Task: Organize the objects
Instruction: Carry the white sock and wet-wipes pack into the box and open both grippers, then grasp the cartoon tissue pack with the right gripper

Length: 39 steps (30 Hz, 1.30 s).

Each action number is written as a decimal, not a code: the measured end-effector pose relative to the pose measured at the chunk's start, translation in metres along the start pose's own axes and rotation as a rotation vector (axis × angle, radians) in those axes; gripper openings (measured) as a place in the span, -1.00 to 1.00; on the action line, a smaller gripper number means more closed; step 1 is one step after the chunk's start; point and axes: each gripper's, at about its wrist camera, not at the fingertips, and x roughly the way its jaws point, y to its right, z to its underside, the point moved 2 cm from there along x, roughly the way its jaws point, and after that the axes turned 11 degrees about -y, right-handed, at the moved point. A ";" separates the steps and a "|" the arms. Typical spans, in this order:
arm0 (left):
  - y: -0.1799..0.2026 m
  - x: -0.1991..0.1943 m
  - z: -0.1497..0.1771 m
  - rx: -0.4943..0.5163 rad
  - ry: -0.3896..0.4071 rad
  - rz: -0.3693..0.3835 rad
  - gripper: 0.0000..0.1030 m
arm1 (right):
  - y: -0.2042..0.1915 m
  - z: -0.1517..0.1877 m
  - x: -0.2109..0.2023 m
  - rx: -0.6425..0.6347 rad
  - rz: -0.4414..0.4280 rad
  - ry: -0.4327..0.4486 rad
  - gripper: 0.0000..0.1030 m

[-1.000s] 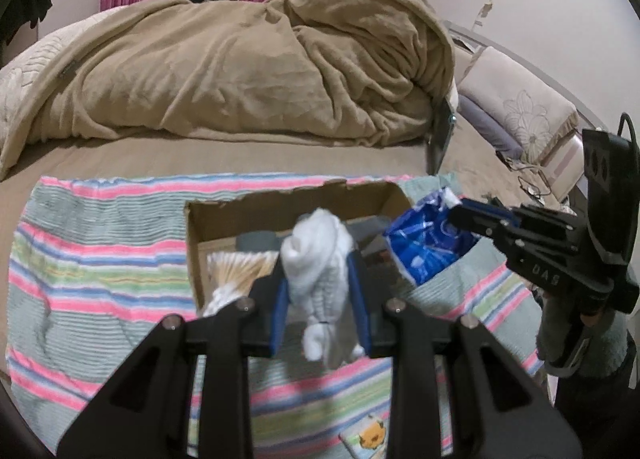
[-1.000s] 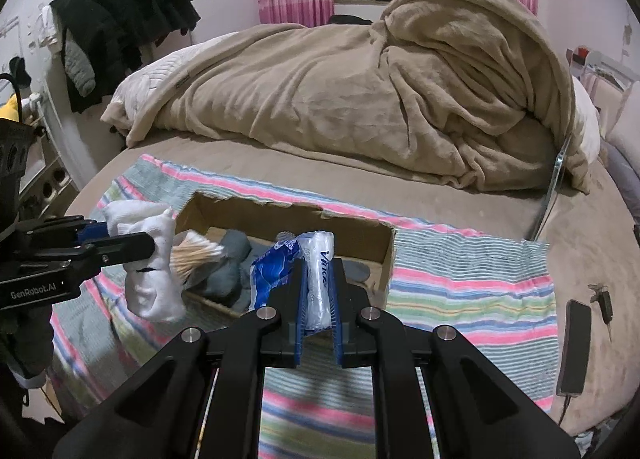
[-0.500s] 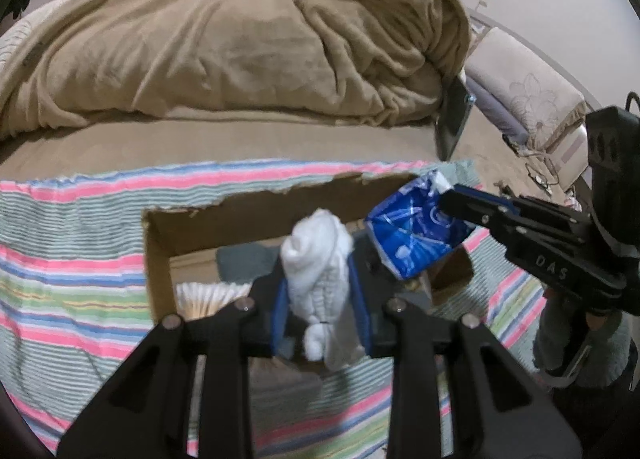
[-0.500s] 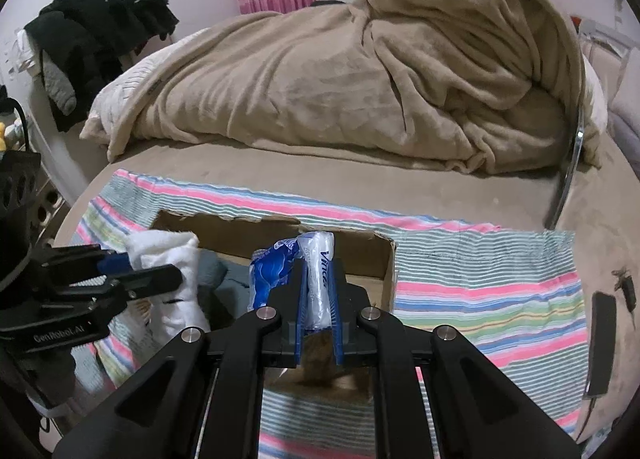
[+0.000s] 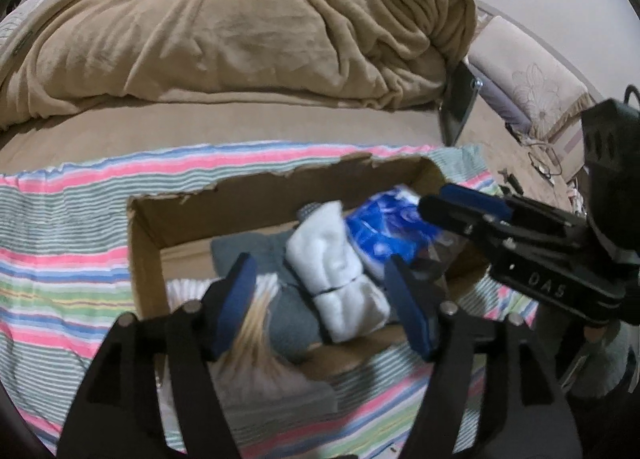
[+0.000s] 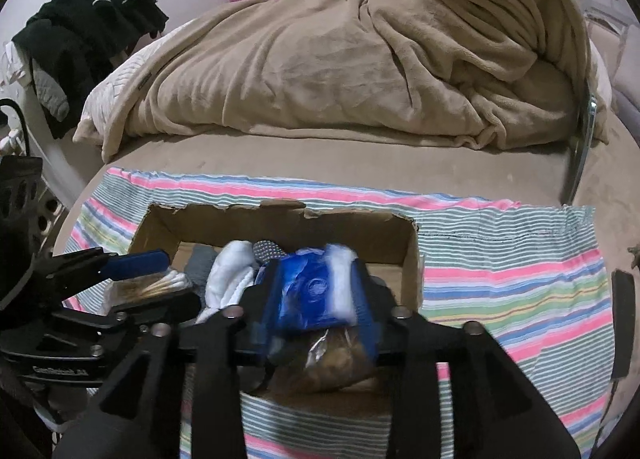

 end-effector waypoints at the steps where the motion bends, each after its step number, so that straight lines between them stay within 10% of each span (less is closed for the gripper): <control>1: -0.001 -0.002 0.001 -0.004 0.003 -0.003 0.35 | -0.001 0.001 -0.002 0.001 -0.004 0.000 -0.14; 24: -0.004 -0.055 0.066 -0.056 0.044 -0.043 0.46 | -0.045 0.057 -0.031 -0.054 -0.031 -0.024 0.57; 39: -0.004 -0.064 0.113 -0.080 0.033 -0.061 0.46 | -0.064 0.100 -0.034 -0.085 -0.045 -0.070 0.58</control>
